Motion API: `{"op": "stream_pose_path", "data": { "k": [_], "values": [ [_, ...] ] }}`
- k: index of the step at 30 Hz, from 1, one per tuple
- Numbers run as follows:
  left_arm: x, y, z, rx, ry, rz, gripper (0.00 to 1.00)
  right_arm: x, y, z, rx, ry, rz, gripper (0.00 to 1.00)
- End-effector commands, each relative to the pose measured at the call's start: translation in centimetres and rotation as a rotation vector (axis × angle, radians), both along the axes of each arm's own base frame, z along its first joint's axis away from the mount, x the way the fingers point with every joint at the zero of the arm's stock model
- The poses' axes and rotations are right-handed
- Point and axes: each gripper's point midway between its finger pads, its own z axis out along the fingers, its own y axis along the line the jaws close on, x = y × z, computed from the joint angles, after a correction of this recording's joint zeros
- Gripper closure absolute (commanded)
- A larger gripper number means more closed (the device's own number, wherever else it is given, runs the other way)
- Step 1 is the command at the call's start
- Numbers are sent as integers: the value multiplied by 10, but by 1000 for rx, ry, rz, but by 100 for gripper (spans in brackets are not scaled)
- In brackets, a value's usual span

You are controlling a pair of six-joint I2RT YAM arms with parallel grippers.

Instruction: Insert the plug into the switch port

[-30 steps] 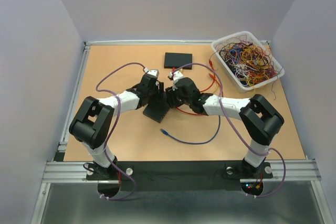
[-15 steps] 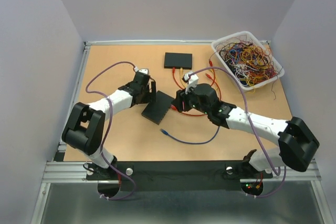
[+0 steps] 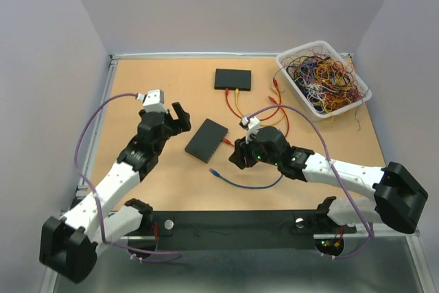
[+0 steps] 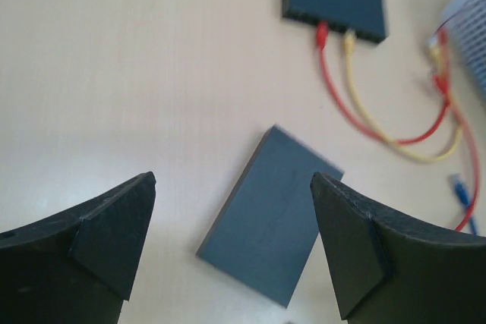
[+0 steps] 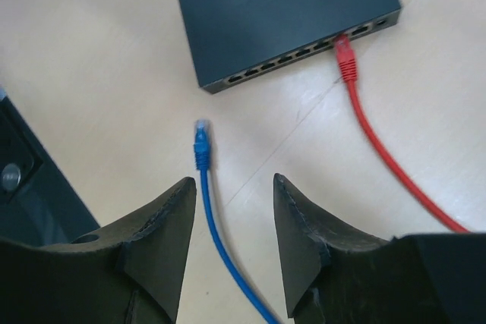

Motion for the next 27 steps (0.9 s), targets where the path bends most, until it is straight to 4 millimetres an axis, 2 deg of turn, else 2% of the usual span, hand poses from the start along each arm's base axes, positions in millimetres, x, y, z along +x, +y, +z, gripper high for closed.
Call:
{"op": "stream_pose_path", "data": {
  "k": [1,4,6,8,9,11,15,27],
  "values": [
    [-2,7,45,-155,-277,37,2,-19,13,0,24,22,76,49],
    [-14,12,37,-200,-293,52,1,-26,19,-8,4,38,101,50],
    [-17,14,23,-184,-242,62,1,-27,23,-10,-6,40,105,50],
    [-18,12,15,-181,-212,48,1,-28,27,-12,-10,45,112,50],
    [-18,10,11,-181,-199,39,1,-28,28,-18,-28,55,113,50],
    [-20,1,8,-196,-197,-10,3,-29,34,-22,-42,57,116,50],
    [-24,-2,4,-232,-222,-28,6,-31,44,-43,-97,82,125,52],
    [-29,-3,-22,-225,-186,-44,6,-31,66,-57,-139,85,150,53]
  ]
}}
